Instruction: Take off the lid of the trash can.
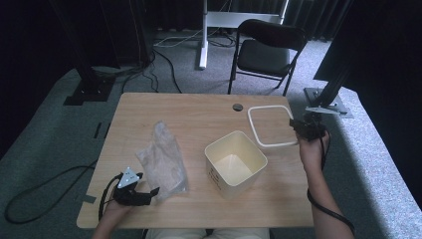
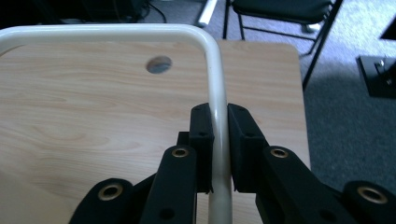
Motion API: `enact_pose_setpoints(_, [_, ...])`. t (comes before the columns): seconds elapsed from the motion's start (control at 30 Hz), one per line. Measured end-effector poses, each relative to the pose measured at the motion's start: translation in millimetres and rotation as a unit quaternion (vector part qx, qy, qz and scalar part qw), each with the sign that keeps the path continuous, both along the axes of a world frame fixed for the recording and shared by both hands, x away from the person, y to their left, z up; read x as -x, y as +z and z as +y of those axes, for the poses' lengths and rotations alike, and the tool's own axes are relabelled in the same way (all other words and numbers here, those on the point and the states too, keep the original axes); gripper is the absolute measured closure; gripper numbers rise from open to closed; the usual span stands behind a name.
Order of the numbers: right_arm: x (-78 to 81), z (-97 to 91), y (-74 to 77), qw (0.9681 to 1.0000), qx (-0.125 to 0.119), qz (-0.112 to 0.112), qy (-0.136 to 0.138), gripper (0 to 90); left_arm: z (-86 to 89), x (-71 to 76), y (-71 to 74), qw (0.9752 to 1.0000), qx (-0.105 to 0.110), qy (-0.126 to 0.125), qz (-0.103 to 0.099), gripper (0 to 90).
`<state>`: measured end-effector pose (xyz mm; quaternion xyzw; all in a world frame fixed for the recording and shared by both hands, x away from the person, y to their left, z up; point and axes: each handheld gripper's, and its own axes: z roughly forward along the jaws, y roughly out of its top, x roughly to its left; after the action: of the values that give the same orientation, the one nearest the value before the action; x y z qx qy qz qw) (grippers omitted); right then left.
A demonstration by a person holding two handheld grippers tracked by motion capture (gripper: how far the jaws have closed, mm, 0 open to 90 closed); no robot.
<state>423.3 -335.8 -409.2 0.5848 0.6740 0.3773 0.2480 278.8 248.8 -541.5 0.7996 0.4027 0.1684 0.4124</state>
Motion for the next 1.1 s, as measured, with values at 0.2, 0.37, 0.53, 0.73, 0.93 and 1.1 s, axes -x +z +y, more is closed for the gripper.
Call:
enact_pose_setpoints(0.2, [-5.6,-3.3,-32.8,0.9995,0.002,0.027,-0.015,81.0,-0.4,-0.1,0.0,1.0000,-0.002,0.001,0.000,9.7])
enact_pose_setpoints(0.37, [-10.2,-4.5,-54.4,0.9988,0.002,0.043,-0.025,81.0,-0.5,0.4,0.0,1.0000,-0.003,0.000,0.000,9.7])
enact_pose_setpoints(0.53, [-13.7,-6.2,-71.0,0.9980,0.002,0.055,-0.031,80.9,-0.3,0.2,0.0,1.0000,-0.002,-0.001,0.000,9.7])
enact_pose_setpoints(0.73, [-15.6,-6.7,-86.8,0.9971,0.006,0.068,-0.034,80.8,-0.9,0.3,0.0,1.0000,-0.005,-0.002,0.000,9.7])
enact_pose_setpoints(0.93, [-18.4,-5.1,-101.3,0.9959,0.008,0.081,-0.040,80.0,-0.8,0.4,0.0,1.0000,-0.005,0.000,0.000,9.7])
enact_pose_setpoints(1.1, [-21.4,-3.6,-110.8,0.9947,0.014,0.092,-0.043,79.4,-0.6,0.6,0.0,1.0000,-0.002,-0.001,-0.001,9.7])
